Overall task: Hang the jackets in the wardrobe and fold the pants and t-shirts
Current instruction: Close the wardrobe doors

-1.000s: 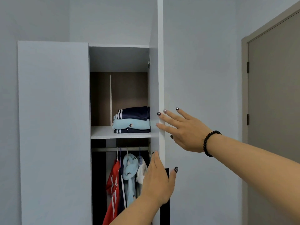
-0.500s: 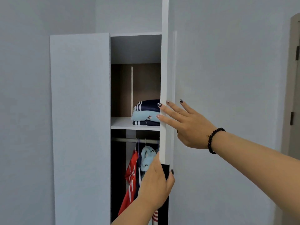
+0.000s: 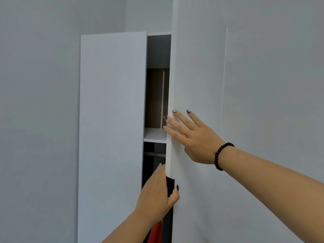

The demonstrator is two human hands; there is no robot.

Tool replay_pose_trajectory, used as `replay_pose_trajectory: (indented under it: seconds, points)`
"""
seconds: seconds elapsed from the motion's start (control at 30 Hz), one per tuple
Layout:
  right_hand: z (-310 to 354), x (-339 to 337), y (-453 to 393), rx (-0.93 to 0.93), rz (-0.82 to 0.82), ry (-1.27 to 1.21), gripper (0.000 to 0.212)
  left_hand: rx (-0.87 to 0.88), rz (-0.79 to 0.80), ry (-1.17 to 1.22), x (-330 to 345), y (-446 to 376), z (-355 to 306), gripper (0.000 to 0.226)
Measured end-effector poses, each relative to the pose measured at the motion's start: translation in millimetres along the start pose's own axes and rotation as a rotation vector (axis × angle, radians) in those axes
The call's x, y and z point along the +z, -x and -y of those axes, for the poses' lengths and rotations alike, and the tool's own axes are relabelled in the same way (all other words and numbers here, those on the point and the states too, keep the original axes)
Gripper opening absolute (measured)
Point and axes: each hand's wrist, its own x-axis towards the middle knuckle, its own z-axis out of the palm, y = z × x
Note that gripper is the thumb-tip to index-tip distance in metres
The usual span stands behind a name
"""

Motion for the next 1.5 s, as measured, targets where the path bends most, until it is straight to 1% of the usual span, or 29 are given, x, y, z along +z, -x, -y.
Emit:
replay_pose_trajectory:
  seconds: [0.07, 0.13, 0.27, 0.33, 0.43, 0.5, 0.53, 0.6, 0.63, 0.67, 0.77, 0.87, 0.93, 1.03, 1.13, 1.27, 1.33, 1.43, 1.5]
  points:
    - [8, 15, -19, -0.014, 0.003, 0.026, 0.068, 0.004, -0.019, -0.125, -1, -6, 33, 0.065]
    - [15, 30, -38, -0.027, 0.022, 0.051, 0.064, 0.015, -0.03, -0.229, -2, -13, 63, 0.073]
    - [31, 57, -73, -0.018, 0.061, 0.083, 0.062, -0.053, 0.02, -0.285, -5, -28, 111, 0.07]
    - [40, 70, -89, 0.003, 0.079, 0.093, 0.063, -0.096, 0.098, -0.318, -4, -38, 131, 0.066]
    - [49, 86, -105, 0.037, 0.116, 0.092, 0.066, -0.138, 0.096, -0.333, -2, -50, 154, 0.066]
    - [52, 96, -109, 0.061, 0.125, 0.079, 0.067, -0.152, 0.133, -0.336, -2, -55, 166, 0.068]
    - [55, 101, -111, 0.077, 0.126, 0.073, 0.067, -0.149, 0.149, -0.357, -1, -58, 171, 0.073]
    - [59, 110, -115, 0.106, 0.123, 0.061, 0.066, -0.157, 0.235, -0.35, -3, -64, 180, 0.099]
    - [62, 114, -118, 0.118, 0.122, 0.054, 0.064, -0.167, 0.251, -0.352, -4, -65, 184, 0.108]
    - [64, 118, -120, 0.126, 0.123, 0.046, 0.063, -0.177, 0.251, -0.353, -5, -68, 188, 0.112]
    - [63, 132, -128, 0.089, 0.134, 0.05, 0.061, -0.238, 0.267, -0.33, -3, -74, 202, 0.109]
    - [49, 150, -133, -0.019, 0.138, 0.077, 0.062, -0.293, 0.262, -0.334, 0, -84, 215, 0.096]
    - [41, 163, -139, -0.07, 0.122, 0.092, 0.061, -0.3, 0.256, -0.337, 2, -93, 224, 0.092]
    - [36, 181, -145, -0.092, 0.095, 0.085, 0.061, -0.324, 0.235, -0.326, 6, -103, 237, 0.1]
    - [39, 198, -148, -0.069, 0.088, 0.058, 0.061, -0.338, 0.224, -0.324, 10, -112, 247, 0.109]
    - [35, 217, -154, -0.071, 0.095, 0.047, 0.059, -0.335, 0.213, -0.336, 14, -127, 261, 0.112]
    - [35, 226, -157, -0.064, 0.088, 0.027, 0.057, -0.364, 0.19, -0.307, 23, -129, 270, 0.113]
    - [37, 239, -159, -0.041, 0.07, 0.002, 0.053, -0.373, 0.046, -0.283, 40, -135, 282, 0.112]
    - [36, 246, -159, -0.043, 0.069, -0.006, 0.052, -0.39, 0.024, -0.275, 49, -137, 285, 0.111]
